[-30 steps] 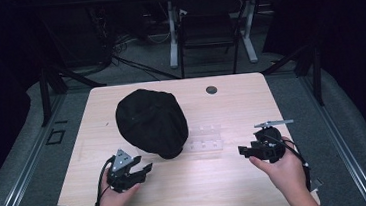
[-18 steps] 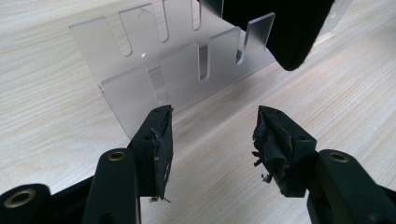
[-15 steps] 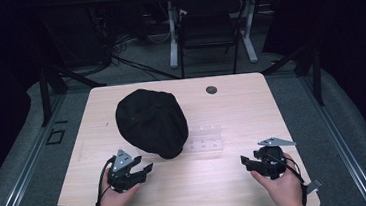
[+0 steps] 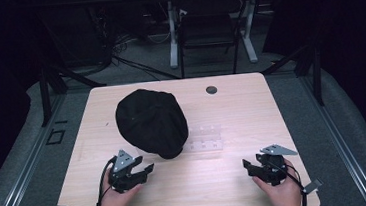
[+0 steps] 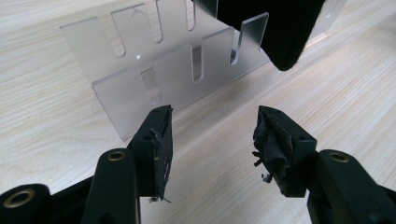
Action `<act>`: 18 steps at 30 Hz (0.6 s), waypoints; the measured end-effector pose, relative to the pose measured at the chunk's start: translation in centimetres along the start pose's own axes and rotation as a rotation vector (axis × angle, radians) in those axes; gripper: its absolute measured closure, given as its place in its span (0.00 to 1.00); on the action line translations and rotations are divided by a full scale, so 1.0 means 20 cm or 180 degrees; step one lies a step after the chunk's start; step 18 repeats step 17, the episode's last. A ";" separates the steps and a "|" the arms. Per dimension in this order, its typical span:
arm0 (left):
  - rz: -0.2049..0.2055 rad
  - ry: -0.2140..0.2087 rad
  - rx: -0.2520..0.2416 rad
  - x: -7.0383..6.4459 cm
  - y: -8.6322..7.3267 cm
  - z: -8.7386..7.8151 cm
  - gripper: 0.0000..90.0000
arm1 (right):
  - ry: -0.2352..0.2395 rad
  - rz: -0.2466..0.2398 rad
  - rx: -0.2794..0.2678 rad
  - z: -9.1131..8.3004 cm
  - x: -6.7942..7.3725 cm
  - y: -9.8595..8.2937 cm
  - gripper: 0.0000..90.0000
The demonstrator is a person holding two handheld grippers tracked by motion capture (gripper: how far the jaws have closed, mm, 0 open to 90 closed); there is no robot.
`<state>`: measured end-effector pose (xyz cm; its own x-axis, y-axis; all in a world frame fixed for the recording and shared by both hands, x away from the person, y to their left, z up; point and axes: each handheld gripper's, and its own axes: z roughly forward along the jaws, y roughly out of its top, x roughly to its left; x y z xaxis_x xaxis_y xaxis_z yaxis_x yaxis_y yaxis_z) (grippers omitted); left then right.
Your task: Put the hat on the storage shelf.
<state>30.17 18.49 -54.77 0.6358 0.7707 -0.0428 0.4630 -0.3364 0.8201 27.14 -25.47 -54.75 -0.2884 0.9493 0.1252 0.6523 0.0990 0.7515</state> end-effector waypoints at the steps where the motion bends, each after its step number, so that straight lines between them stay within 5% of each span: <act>1: -0.0012 -0.0005 -0.0016 0.00 0.00 0.00 0.52 | 0.0010 -0.0003 -0.0006 0.00 0.00 0.00 0.47; 11: -0.0039 -0.0114 -0.0221 -0.02 0.03 -0.04 0.51 | -0.0056 -0.0031 -0.0015 0.01 -0.02 -0.01 0.46; 13: -0.0130 -0.0223 -0.0264 -0.01 0.04 -0.06 0.50 | -0.0038 -0.0023 -0.0016 0.01 -0.03 -0.01 0.46; 14: -0.0271 -0.0442 -0.0344 0.00 0.05 -0.07 0.49 | -0.0039 0.0014 -0.0004 0.02 -0.03 -0.01 0.46; 15: -0.0271 -0.0442 -0.0344 0.00 0.05 -0.07 0.48 | -0.0035 0.0026 0.0007 0.01 -0.04 -0.01 0.46; 16: -0.0451 -0.0669 -0.0434 0.02 0.07 -0.09 0.48 | -0.0037 0.0043 0.0026 0.01 -0.04 -0.01 0.46; 18: -0.0451 -0.0669 -0.0434 0.02 0.07 -0.09 0.47 | -0.0037 0.0043 0.0026 0.01 -0.04 -0.01 0.46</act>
